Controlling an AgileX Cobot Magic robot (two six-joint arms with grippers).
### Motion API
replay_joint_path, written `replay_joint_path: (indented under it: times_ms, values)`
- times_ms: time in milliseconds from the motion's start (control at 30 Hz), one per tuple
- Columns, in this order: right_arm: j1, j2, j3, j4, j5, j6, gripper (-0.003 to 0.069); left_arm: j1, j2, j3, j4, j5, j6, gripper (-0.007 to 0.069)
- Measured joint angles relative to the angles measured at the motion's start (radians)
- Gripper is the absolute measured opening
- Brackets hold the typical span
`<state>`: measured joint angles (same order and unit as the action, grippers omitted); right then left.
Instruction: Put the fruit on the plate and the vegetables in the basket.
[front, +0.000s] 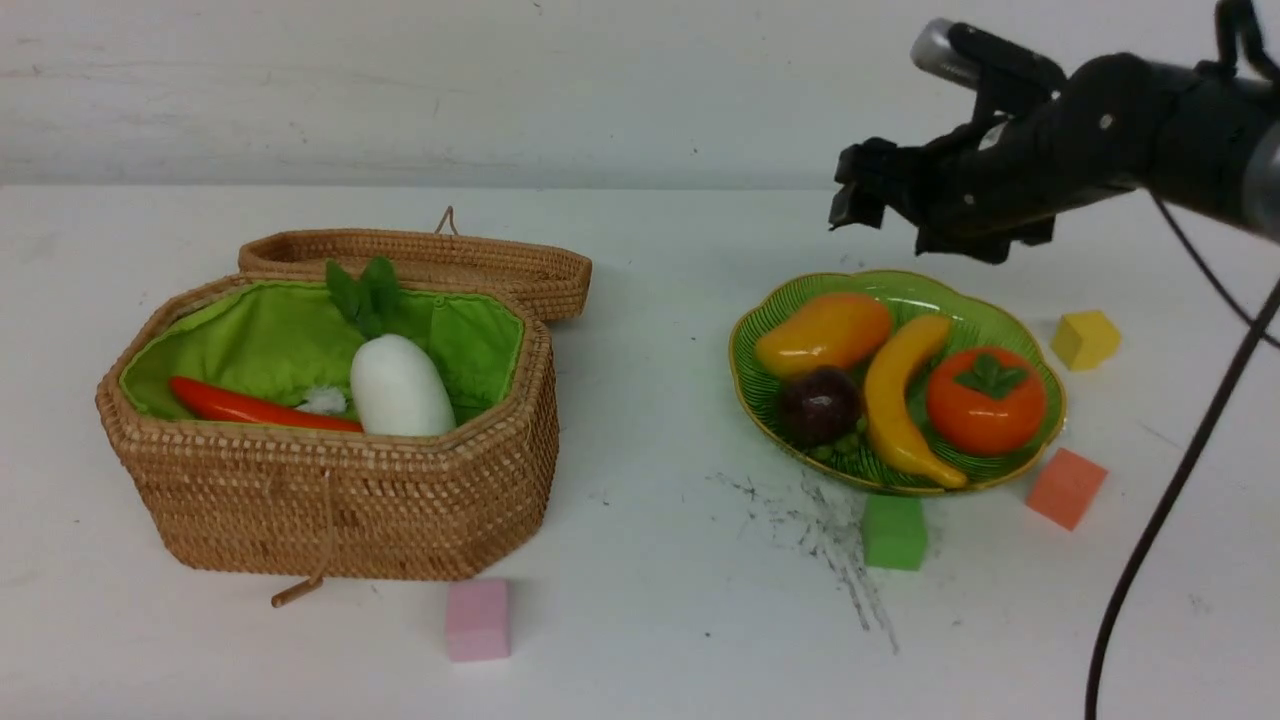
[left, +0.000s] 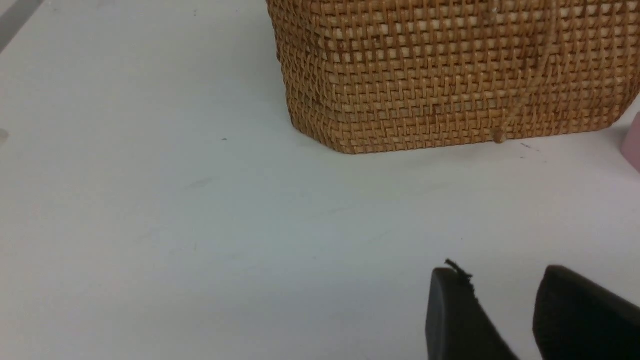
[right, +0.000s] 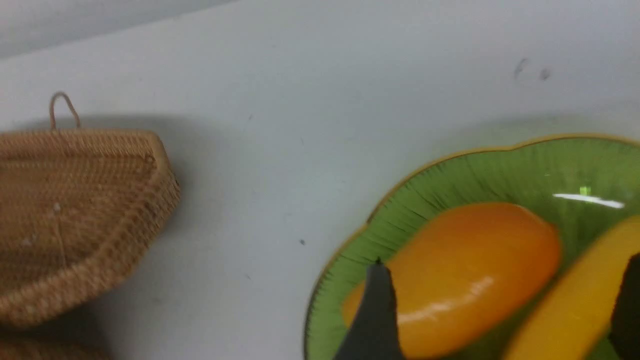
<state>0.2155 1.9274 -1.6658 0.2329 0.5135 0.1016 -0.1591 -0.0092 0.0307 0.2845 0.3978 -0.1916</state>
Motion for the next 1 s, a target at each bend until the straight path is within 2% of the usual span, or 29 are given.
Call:
replay_joint_path:
  times_ms: [133,167,200,233,267,333,367,400,667,1000]
  values:
    - [0.0,-0.117,0.0,-0.126,0.163,-0.067,0.0456,0.0,0.0,0.0,0.0,0.0,0.0,0.0238]
    - [0.0,-0.164,0.0,-0.162,0.228,-0.076,0.0405,0.0,0.0,0.0,0.0,0.0,0.0,0.0238]
    - [0.0,-0.242,0.0,-0.197,0.334,-0.086,0.0313,0.0,0.0,0.0,0.0,0.0,0.0,0.0239]
    - [0.0,-0.271,0.0,-0.201,0.373,-0.088,0.0276,0.0,0.0,0.0,0.0,0.0,0.0,0.0239]
    - [0.0,-0.331,0.005,-0.197,0.441,-0.09,0.0185,0.0,0.0,0.0,0.0,0.0,0.0,0.0239]
    - [0.0,-0.429,0.041,-0.157,0.522,-0.09,0.0059,0.0,0.0,0.0,0.0,0.0,0.0,0.0239]
    - [0.0,-0.438,0.041,-0.157,0.527,-0.09,0.0059,0.0,0.0,0.0,0.0,0.0,0.0,0.0239]
    - [0.006,-0.525,0.11,-0.111,0.56,-0.09,0.0001,0.0,0.0,0.0,0.0,0.0,0.0,0.0239]
    - [0.021,-0.832,0.457,-0.057,0.628,-0.091,-0.0008,0.0,0.0,0.0,0.0,0.0,0.0,0.0239]
    - [0.021,-1.041,0.574,-0.056,0.741,-0.091,-0.0008,0.0,0.0,0.0,0.0,0.0,0.0,0.0239]
